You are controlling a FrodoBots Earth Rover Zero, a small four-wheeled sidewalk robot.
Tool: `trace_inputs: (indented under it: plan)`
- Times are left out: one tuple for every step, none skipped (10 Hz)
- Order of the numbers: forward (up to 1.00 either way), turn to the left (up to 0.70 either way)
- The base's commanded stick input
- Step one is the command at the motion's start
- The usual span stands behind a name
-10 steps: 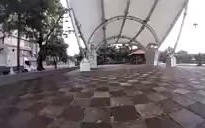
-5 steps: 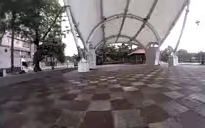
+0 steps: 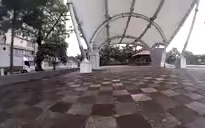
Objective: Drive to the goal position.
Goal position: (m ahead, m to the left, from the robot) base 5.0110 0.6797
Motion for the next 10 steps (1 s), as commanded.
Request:
trace_inputs:
  plan:
    - [1.00,-0.01]
    - [1.00,-0.01]
    - [1.00,-0.01]
    - [1.00,-0.01]
    - [1.00,-0.01]
    - [1.00,-0.01]
    - [1.00,-0.01]
    - [1.00,-0.01]
    - [1.00,-0.01]
    - [1.00,-0.01]
